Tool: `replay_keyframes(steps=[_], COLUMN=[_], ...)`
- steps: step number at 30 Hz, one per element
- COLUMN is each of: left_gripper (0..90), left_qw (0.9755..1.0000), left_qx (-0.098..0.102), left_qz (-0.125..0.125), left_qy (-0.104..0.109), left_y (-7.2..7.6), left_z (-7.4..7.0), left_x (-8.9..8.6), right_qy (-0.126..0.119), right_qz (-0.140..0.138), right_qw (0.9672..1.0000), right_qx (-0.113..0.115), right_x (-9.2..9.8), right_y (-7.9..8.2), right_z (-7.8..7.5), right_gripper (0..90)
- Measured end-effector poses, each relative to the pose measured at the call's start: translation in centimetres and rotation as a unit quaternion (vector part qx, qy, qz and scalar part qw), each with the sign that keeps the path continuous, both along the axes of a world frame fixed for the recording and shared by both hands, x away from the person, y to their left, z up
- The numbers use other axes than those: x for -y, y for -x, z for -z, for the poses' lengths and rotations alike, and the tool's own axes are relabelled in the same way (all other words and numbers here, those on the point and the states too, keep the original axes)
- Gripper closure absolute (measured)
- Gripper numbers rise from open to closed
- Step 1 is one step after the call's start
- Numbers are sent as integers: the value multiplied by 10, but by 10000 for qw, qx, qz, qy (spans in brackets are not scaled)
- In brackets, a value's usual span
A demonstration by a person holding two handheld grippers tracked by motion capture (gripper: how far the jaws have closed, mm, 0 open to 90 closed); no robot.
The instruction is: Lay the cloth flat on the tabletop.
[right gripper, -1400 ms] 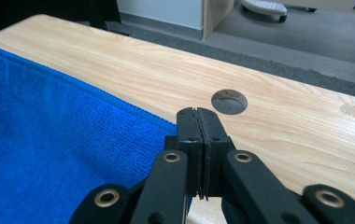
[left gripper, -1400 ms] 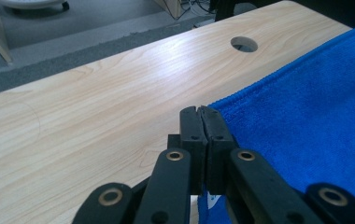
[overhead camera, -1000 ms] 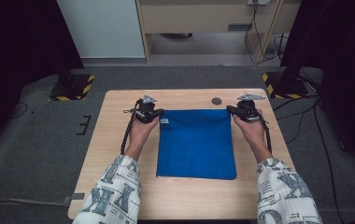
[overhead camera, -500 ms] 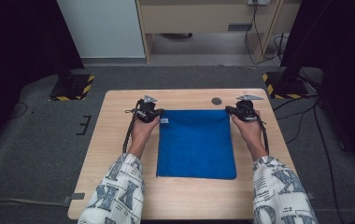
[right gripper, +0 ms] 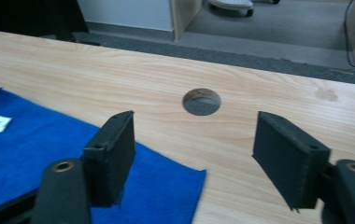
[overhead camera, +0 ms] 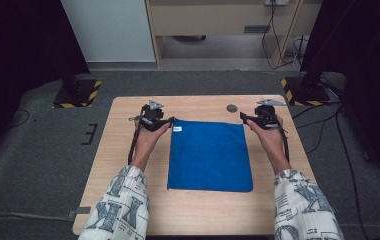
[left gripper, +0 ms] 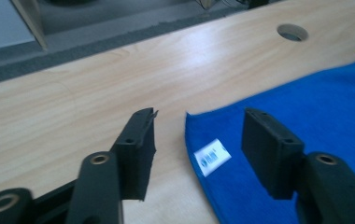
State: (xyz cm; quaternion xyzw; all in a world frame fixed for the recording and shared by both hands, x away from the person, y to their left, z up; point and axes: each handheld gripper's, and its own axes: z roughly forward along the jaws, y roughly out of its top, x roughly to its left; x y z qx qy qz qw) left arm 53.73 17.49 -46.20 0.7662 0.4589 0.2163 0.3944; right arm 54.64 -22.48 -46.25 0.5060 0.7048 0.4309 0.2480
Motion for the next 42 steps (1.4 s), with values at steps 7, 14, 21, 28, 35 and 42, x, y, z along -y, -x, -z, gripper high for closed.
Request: replay_keyframes(steps=[7, 14, 21, 28, 35, 42], left_gripper=[352, 271, 194, 127, 97, 91], left_qw=[9997, 9996, 9991, 9983, 9977, 9972], left_qx=[-107, 20, 33, 13, 65, 103], left_qz=[215, 295, 426, 564, 648, 633], left_qy=[31, 46, 63, 131, 190, 384], left_y=[14, 25, 32, 41, 49, 58], left_z=[-5, -17, -22, -21, -21, -19], left_x=[4, 2, 0, -2, -8, -20], right_qy=[-132, -104, -46, -146, -78, -100], right_qz=[-400, -473, -521, -754, -957, -1166], right_qw=[9990, 9988, 9986, 9970, 9954, 9931], right_qx=[-177, -81, -45, -58, -53, -91], right_x=[-17, -25, -30, -38, -45, -57], right_y=[10, 21, 30, 39, 46, 55], right_z=[-7, -9, -13, -16, -18, -17], right_gripper=[161, 127, 97, 89, 89, 108])
